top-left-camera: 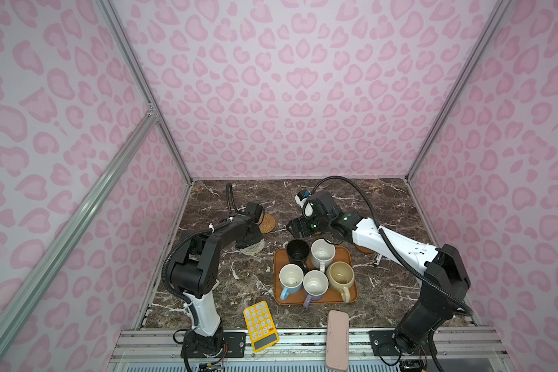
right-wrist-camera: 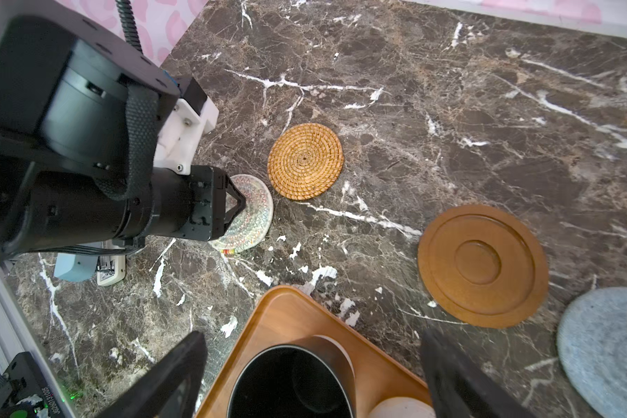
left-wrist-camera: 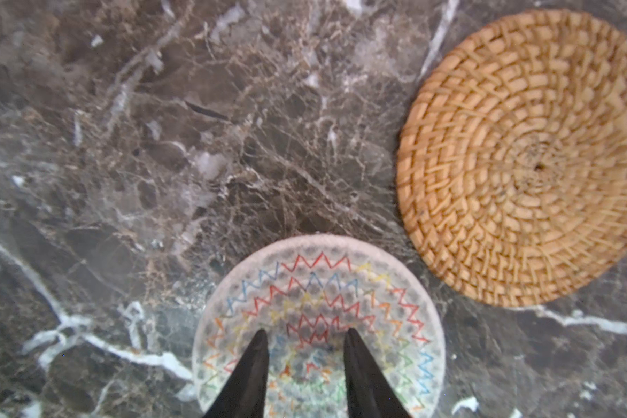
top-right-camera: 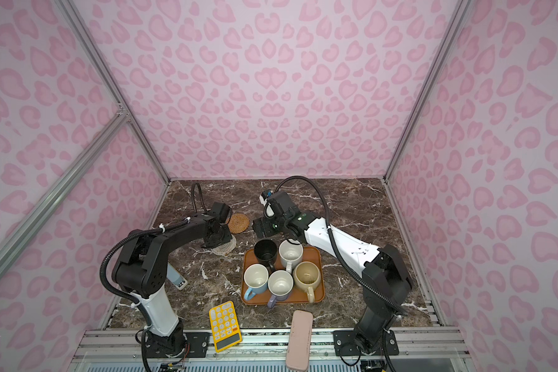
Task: Place cups on coasters
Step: Move the coaster to the middle-left of the table, then move the coaster to the center of the table.
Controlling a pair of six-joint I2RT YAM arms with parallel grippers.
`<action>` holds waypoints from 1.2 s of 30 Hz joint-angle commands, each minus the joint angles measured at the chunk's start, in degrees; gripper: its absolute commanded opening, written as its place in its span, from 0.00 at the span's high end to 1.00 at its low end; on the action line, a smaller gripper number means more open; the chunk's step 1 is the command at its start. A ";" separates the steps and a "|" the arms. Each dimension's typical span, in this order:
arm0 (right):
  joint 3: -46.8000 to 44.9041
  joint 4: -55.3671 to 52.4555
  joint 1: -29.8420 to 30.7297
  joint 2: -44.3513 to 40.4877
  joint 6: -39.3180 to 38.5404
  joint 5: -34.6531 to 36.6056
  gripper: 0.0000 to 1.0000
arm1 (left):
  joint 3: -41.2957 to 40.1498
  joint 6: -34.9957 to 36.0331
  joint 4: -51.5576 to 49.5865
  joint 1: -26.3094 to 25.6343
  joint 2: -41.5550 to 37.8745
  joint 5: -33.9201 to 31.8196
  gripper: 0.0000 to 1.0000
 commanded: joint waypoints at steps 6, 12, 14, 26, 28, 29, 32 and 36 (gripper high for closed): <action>-1.53 0.04 -1.96 0.83 2.28 -2.78 0.08 | 5.97 0.76 -2.79 1.12 4.54 -1.74 0.63; -1.35 -0.64 -2.11 0.95 2.18 -3.14 0.09 | 10.86 1.16 -4.85 2.13 7.40 -1.54 0.62; -1.35 -0.67 -2.16 0.80 2.10 -3.16 0.09 | 12.87 1.31 -4.85 2.17 7.35 -1.59 0.62; -0.26 -1.50 -3.67 0.16 1.87 -3.36 0.08 | 17.23 3.24 -3.19 2.65 1.27 2.66 0.30; -0.71 -0.74 -4.65 0.13 2.70 -4.27 0.07 | 19.35 4.34 -1.83 2.57 1.68 6.24 0.27; -0.99 -0.29 -5.30 0.13 3.30 -4.62 0.06 | 21.88 4.74 -3.22 2.36 3.14 7.21 0.29; -1.26 0.11 -6.65 0.14 4.40 -5.15 0.07 | 29.05 6.34 -7.44 1.27 8.59 6.65 0.39; -0.88 -1.10 -7.32 0.28 4.68 -4.25 0.05 | 33.16 6.28 -8.59 0.48 13.95 8.08 0.42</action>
